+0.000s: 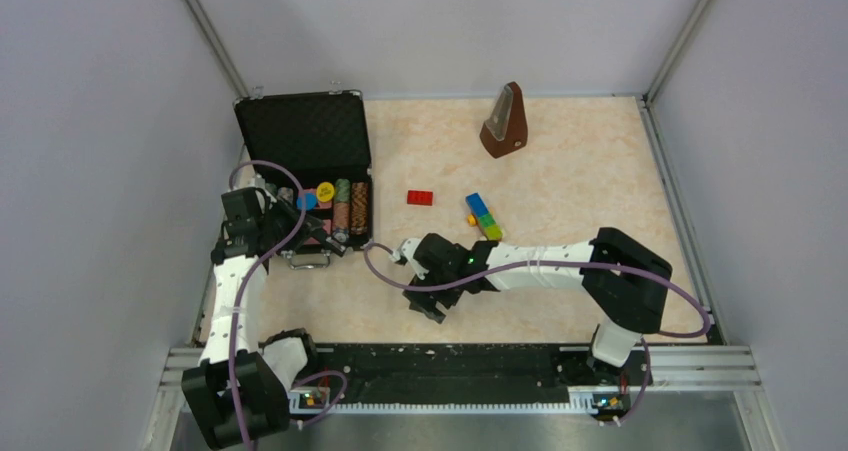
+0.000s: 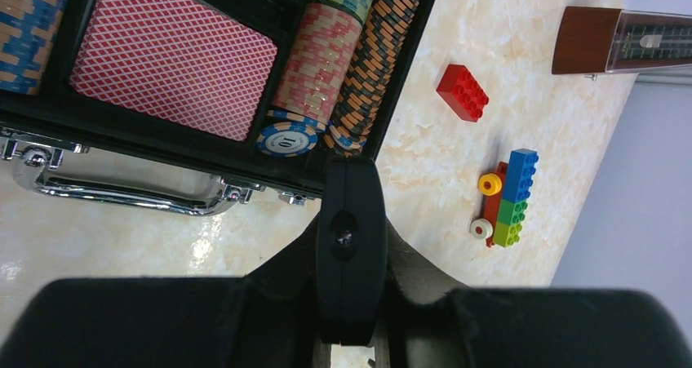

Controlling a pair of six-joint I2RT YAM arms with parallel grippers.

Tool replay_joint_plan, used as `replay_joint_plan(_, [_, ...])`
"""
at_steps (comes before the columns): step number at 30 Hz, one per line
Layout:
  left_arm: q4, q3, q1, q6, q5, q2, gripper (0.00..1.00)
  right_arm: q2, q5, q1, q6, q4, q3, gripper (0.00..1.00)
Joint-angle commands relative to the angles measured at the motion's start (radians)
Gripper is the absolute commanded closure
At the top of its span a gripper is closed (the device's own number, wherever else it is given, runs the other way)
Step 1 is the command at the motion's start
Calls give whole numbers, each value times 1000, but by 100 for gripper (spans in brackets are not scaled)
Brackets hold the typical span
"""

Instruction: Load the batteries into the remote control

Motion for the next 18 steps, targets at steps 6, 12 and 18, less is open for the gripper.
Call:
replay_joint_plan(6, [15, 19, 9, 14, -31, -20, 100, 73, -15, 22, -187, -83, 138, 23])
replay_joint_plan(12, [16, 17, 11, 13, -37, -15, 100, 127, 31, 56, -201, -89, 159, 29])
replay_joint_plan(18, [20, 19, 15, 14, -38, -7, 100, 169, 83, 86, -202, -116, 167, 44])
